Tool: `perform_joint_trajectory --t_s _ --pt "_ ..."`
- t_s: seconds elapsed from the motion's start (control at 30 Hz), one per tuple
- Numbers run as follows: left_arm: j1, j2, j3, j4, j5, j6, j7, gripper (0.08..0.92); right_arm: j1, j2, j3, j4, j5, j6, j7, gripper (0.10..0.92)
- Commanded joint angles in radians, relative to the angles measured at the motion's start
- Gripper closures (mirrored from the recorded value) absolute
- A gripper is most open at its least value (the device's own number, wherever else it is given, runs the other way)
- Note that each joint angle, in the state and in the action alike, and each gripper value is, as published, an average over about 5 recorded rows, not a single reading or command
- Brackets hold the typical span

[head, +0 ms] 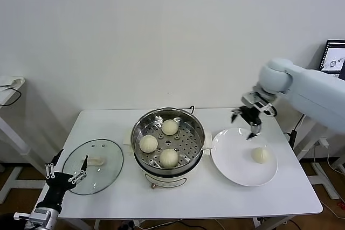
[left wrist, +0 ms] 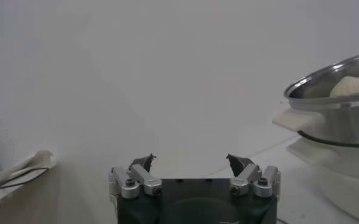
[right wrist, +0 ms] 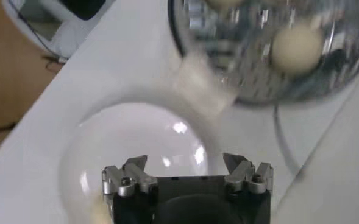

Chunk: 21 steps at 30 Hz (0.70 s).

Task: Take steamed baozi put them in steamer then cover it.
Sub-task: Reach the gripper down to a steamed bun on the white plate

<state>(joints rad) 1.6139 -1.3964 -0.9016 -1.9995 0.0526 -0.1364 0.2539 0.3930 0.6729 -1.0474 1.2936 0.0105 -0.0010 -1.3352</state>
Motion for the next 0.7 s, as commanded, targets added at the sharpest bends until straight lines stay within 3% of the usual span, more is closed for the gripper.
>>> perform_joint_trajectory --t_s 0.03,0.7 --pt "0.001 0.000 0.011 -0.001 0.006 0.001 -0.003 0.177 -0.362 -0.088 0.338 -0.141 -0.202 -0.097 -0.022 0.203" --pt "0.004 -0.003 0.032 0.000 0.017 -0.002 -0.008 0.177 -0.490 0.037 0.483 -0.249 -0.345 -0.077 0.069 0.203"
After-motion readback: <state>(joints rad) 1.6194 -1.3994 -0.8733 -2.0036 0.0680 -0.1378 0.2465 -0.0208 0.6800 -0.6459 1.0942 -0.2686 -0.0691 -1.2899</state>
